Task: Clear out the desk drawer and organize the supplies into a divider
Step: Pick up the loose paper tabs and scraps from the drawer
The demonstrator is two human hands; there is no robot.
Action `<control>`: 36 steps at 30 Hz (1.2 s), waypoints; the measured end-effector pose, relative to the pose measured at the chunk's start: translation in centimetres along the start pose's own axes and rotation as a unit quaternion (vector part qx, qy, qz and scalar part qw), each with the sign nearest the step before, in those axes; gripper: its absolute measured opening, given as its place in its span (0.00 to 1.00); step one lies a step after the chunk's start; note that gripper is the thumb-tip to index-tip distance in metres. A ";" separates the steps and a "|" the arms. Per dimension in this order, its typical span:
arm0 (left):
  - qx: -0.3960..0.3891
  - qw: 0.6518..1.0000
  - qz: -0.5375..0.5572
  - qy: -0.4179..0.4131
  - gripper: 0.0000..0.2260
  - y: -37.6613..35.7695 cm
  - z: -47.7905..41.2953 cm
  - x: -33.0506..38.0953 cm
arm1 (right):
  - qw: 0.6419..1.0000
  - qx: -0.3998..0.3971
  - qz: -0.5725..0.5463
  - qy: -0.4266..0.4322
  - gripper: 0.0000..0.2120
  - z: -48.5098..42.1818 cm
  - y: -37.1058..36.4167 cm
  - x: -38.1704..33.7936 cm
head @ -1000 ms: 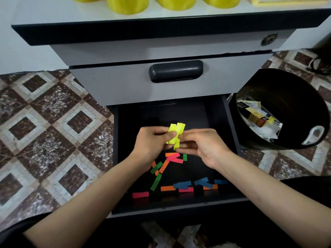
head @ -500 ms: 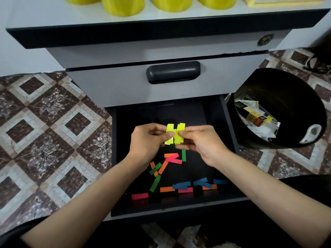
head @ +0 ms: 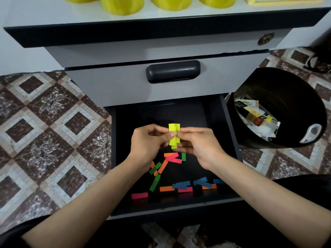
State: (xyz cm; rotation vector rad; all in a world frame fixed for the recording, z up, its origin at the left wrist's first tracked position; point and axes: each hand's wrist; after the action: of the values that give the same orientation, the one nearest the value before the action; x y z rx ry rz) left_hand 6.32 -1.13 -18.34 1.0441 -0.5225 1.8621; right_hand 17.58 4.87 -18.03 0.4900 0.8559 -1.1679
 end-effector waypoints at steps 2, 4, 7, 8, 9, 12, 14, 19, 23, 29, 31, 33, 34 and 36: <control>0.007 1.000 0.013 -0.004 0.03 0.0 -0.2 0.1 | 1.000 -0.018 -0.017 0.005 0.05 -0.1 -0.1 0.0; 0.001 1.000 0.027 0.003 0.04 0.1 -0.2 0.2 | 0.999 -0.037 -0.005 0.022 0.06 0.0 0.0 0.0; -0.024 1.000 0.009 0.011 0.04 0.2 -0.2 0.4 | 0.997 -0.049 0.032 0.045 0.09 0.0 0.2 0.1; -0.024 0.999 -0.034 -0.002 0.04 0.4 -0.3 0.5 | 0.997 -0.044 0.048 0.049 0.10 -0.1 0.3 0.1; -0.015 0.992 -0.119 -0.037 0.03 0.6 -0.5 0.6 | 0.996 -0.037 0.066 0.054 0.10 -0.3 0.3 0.0; 0.035 0.898 -0.382 -0.216 0.07 2.1 -1.5 1.7 | 0.993 -0.032 0.099 0.051 0.12 -0.7 0.4 -0.5; 0.004 0.851 -0.445 -0.279 0.20 2.9 -2.0 2.1 | 0.991 -0.048 0.123 0.036 0.17 -0.9 0.4 -0.8; -0.125 0.761 -0.552 -0.317 0.29 2.0 -1.5 2.7 | 0.979 -0.063 0.194 0.024 0.23 -0.9 0.0 -0.8; -0.154 0.717 -0.610 -0.301 0.22 2.0 -1.4 3.0 | 0.983 -0.069 0.172 0.004 0.21 -0.8 0.0 -0.8; -0.152 0.673 -0.659 -0.300 0.16 2.3 -1.5 2.7 | 0.977 -0.080 0.196 0.009 0.18 -0.9 -0.1 -0.7; -0.152 0.669 -0.661 -0.305 0.16 2.4 -1.6 2.8 | 0.976 -0.080 0.201 0.008 0.16 -0.9 -0.1 -0.7; -0.152 0.669 -0.659 -0.308 0.16 2.5 -1.7 2.9 | 0.977 -0.085 0.197 0.001 0.13 -0.7 -0.1 -0.8; -0.152 0.669 -0.659 -0.307 0.16 2.5 -1.7 2.9 | 0.977 -0.089 0.192 -0.004 0.12 -0.7 -0.1 -0.8; -0.152 0.669 -0.660 -0.307 0.15 2.6 -1.7 2.8 | 0.977 -0.094 0.189 -0.009 0.11 -0.7 -0.1 -0.9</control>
State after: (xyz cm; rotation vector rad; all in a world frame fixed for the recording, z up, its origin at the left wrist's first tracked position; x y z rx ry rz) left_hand 2.68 0.23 -16.77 1.2542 -0.2499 0.0909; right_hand 17.10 5.89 -17.73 0.4623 0.8065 -0.7337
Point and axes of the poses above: each hand's wrist, its own z-axis away from the middle knuckle, its own y-axis out of the back of the hand, x = y × z, and after that the axes turned 4 degrees about y, right-handed
